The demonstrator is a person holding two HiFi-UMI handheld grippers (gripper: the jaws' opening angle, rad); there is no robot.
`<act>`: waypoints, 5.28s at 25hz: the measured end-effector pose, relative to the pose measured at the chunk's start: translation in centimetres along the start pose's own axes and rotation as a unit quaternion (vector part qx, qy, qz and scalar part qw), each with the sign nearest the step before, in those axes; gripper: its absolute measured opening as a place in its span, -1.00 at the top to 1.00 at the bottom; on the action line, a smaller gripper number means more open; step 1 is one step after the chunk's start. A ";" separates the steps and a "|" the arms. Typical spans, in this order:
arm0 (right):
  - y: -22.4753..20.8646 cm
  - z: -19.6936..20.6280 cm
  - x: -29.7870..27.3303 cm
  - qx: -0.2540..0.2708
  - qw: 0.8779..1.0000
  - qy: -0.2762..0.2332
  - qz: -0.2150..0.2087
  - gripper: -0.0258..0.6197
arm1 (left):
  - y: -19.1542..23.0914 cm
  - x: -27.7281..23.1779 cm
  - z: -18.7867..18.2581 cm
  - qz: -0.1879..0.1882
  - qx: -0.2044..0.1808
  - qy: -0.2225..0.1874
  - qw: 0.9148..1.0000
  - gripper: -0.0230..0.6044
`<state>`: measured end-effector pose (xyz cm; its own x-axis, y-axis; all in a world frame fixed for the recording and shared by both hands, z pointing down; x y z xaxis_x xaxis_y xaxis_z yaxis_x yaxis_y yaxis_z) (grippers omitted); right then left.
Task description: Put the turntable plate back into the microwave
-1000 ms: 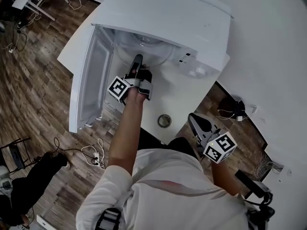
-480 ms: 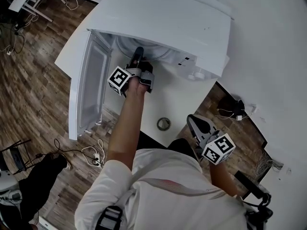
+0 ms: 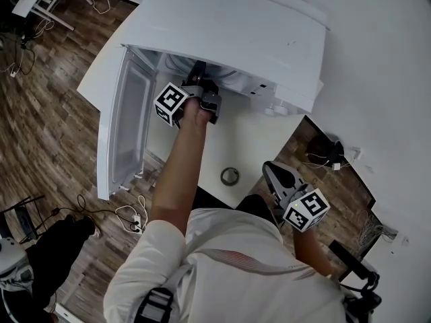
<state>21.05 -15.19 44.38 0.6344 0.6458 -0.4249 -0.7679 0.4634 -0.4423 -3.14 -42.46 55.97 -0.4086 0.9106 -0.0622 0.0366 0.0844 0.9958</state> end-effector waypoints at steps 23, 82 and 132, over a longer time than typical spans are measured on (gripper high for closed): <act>0.6 0.1 -0.5 -0.004 1.000 -0.001 -0.009 0.91 | -1.0 -1.9 -0.1 -0.060 0.033 0.037 0.997 0.26; 1.5 1.9 0.4 0.000 0.999 0.013 -0.031 0.91 | 0.5 2.7 1.8 -0.036 0.083 0.227 0.970 -0.31; 14.6 2.9 7.3 0.126 0.975 -0.072 -0.171 0.91 | -17.1 46.1 12.4 -0.051 -0.543 0.081 0.834 0.89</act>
<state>14.23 -1.95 37.10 0.8519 0.4976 -0.1635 -0.5228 0.7890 -0.3228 -11.30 3.13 35.19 -0.4801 0.8471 -0.2276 -0.8179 -0.3386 0.4652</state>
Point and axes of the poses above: the fingertips, and each gripper's own axes: x backward along the fingers, y to its left, z out of its underside, the point moved 8 cm from there along x, backward along the fingers, and after that the axes turned 2 degrees about x, right-handed, at the moved point
